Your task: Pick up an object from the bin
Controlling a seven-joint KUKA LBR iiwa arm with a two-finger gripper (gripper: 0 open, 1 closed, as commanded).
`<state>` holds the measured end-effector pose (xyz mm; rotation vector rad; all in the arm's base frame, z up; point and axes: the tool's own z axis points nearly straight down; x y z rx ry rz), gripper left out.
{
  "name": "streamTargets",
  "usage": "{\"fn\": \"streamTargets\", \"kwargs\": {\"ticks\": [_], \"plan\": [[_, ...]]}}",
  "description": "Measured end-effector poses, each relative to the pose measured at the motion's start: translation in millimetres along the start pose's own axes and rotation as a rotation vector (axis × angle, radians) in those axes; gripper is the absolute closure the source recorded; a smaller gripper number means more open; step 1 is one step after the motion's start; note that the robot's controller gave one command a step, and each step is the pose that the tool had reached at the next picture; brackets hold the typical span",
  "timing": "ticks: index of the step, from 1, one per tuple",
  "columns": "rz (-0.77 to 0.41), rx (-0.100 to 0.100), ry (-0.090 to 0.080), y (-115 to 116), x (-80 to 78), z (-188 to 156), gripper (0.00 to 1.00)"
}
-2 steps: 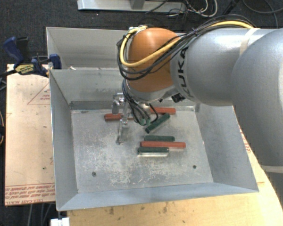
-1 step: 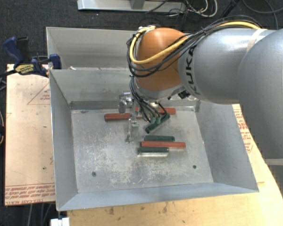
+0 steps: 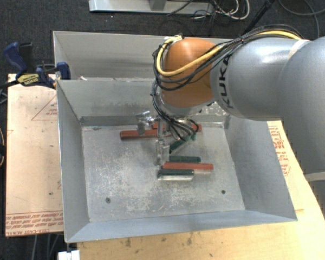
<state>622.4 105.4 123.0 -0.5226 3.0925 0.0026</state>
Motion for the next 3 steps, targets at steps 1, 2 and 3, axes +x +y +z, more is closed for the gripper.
{"fn": "streamTargets", "kwargs": {"ticks": [1, 2, 3], "plan": [[-0.117, 0.0, 0.003, -25.3, -1.8, 27.7, 0.0], [0.095, 0.001, 0.001, -29.7, -17.0, 44.7, 0.0], [-0.106, -0.001, 0.005, -48.6, -7.0, 10.5, 0.0]]}}
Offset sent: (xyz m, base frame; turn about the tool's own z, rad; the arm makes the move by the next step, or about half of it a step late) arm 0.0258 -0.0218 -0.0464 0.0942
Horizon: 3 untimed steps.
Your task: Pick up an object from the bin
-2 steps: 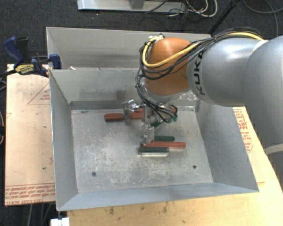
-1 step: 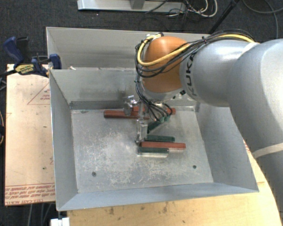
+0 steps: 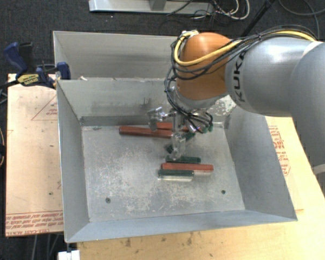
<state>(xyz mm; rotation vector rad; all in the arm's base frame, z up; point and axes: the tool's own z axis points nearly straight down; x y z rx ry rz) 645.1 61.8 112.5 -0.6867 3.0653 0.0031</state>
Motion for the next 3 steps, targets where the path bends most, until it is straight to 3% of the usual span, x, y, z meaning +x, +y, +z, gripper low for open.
{"fn": "streamTargets", "kwargs": {"ticks": [1, 2, 3], "plan": [[0.025, 0.004, -0.009, -9.5, -1.3, 0.9, 0.0], [0.293, 0.001, -0.002, -21.3, 4.0, 18.2, 0.0], [-0.046, 0.004, -0.008, -30.0, -3.6, 34.9, 1.0]]}}
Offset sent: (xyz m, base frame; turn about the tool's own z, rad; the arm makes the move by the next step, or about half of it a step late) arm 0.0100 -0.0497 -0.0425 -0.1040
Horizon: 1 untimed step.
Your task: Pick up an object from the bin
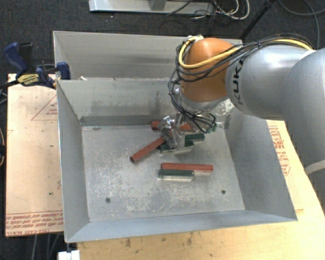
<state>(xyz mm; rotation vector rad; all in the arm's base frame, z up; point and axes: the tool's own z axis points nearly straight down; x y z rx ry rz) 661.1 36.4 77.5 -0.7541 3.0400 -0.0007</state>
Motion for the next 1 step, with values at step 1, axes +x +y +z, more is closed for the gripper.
{"fn": "streamTargets", "kwargs": {"ticks": [1], "plan": [[0.001, 0.0, 0.0, 0.0, 0.0, 0.0, 1.0]]}}
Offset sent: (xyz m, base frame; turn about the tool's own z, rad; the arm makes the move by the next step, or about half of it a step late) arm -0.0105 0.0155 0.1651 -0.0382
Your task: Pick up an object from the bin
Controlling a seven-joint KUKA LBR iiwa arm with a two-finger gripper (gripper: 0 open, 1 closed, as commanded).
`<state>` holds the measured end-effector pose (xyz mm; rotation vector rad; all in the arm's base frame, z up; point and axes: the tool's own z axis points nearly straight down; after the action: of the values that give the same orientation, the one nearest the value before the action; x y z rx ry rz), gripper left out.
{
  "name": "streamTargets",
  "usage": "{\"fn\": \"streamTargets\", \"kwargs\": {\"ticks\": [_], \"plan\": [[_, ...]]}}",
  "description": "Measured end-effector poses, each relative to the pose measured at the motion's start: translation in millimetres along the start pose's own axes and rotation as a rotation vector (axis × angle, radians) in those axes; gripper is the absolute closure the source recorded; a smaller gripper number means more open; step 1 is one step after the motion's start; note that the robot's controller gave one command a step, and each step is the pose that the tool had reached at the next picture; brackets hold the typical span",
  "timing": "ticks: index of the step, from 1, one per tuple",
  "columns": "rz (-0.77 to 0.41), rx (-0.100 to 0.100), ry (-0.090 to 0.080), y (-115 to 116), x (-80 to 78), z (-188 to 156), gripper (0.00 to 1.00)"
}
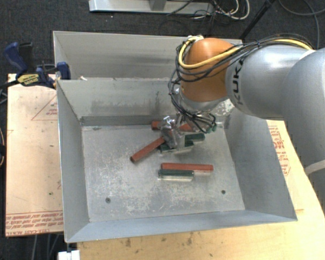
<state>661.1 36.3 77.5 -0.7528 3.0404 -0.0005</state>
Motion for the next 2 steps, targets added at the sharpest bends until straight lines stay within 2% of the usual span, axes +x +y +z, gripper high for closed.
{"fn": "streamTargets", "kwargs": {"ticks": [1, 2], "plan": [[-0.013, -0.005, 0.009, 8.2, 3.2, -52.1, 1.0], [0.098, -0.004, 0.011, 4.9, 52.0, -20.4, 0.0]]}}
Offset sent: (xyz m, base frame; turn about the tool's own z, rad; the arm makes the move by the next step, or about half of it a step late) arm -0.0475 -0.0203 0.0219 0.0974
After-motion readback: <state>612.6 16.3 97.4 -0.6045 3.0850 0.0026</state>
